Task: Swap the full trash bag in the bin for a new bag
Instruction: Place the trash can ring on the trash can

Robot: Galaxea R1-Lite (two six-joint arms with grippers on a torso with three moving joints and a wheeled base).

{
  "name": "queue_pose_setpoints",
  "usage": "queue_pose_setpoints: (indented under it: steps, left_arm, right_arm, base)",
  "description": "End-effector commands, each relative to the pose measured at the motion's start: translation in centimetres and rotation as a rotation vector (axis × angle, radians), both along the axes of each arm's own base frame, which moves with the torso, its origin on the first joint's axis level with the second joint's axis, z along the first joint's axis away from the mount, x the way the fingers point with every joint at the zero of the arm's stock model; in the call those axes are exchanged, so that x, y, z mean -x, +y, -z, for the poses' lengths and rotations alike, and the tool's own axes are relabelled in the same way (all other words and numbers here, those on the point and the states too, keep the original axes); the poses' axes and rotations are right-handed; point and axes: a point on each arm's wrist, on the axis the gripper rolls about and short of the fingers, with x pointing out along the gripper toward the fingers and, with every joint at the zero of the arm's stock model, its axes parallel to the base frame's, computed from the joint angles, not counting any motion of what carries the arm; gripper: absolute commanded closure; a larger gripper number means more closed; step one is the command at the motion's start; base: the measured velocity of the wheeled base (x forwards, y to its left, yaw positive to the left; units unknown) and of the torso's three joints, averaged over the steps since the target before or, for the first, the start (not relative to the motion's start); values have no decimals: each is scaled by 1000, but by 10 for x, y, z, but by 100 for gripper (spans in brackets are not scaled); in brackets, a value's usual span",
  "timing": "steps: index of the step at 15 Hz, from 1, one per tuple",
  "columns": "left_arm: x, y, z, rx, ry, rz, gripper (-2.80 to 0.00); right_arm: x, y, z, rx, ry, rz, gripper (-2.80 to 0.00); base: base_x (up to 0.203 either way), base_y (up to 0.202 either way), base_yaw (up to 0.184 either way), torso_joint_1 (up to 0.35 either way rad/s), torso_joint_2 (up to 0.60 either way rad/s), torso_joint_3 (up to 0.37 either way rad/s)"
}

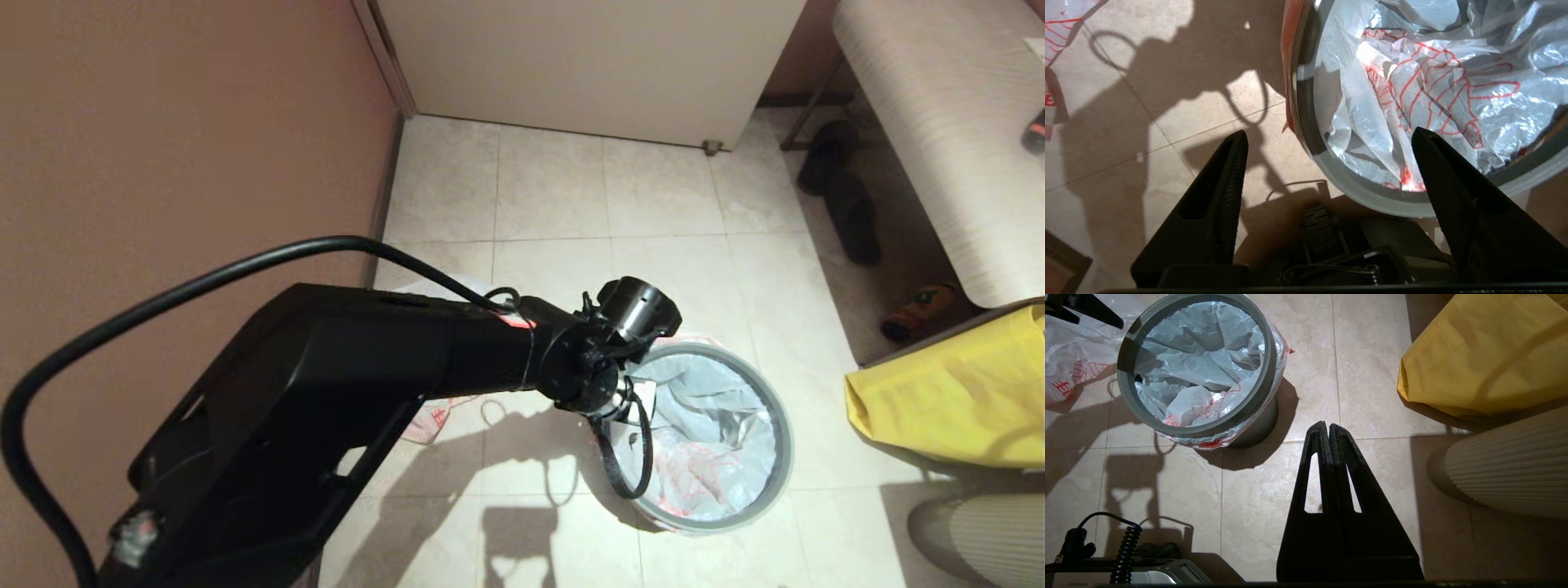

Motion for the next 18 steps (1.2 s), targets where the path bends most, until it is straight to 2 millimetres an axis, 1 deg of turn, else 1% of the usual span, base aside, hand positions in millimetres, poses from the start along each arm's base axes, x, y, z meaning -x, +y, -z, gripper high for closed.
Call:
queue_pose_setpoints:
  steps: [1,2,3,4,6,9,10,12,14,15,16,18]
  left_arm:
    - [18,13,-30,31,-24,-7,-280]
    - [23,20,-37,39,-24,-16,0]
    - [26,29,-44,50,-26,-26,0]
    - [24,36,-52,74,-40,-41,0]
    - [20,35,-54,119,-53,-42,0]
    - [15,38,-53,246,68,21,0]
    - [10,42,-48,282,132,57,0]
    - [-8,51,-30,312,194,61,0]
    - [-22,52,-19,357,200,81,0]
    - [-26,50,-10,372,218,101,0]
    - [-27,48,-6,382,229,116,0]
    - [-25,45,-1,383,244,122,0]
  right_arm:
    - [0,0,0,0,1,0,0]
    - [0,0,0,0,1,0,0]
    - [0,0,0,0,1,0,0]
    - [0,0,0,0,1,0,0]
    - [0,0,0,0,1,0,0]
    - [0,0,0,1,1,0,0]
    - [0,0,0,5,2,-2,0]
    - [0,0,0,22,10,-21,0]
    - [0,0,0,-3,2,-15,0]
    - [0,0,-1,18,-2,-16,0]
    - [1,0,-7,63,-11,-26,0]
    - [-2,1,-32,123,10,-54,0]
  base:
    - [0,0,0,0,0,0]
    - [0,0,0,0,0,0]
    - [0,0,0,0,0,0]
    - [0,0,0,0,0,0]
    - [0,0,0,0,0,0]
    - [0,0,0,0,0,0]
    - [0,0,0,0,0,0]
    - [0,0,0,0,0,0]
    - [0,0,0,0,0,0]
    - [0,0,0,0,0,0]
    - [0,0,0,0,0,0]
    - [0,0,0,0,0,0]
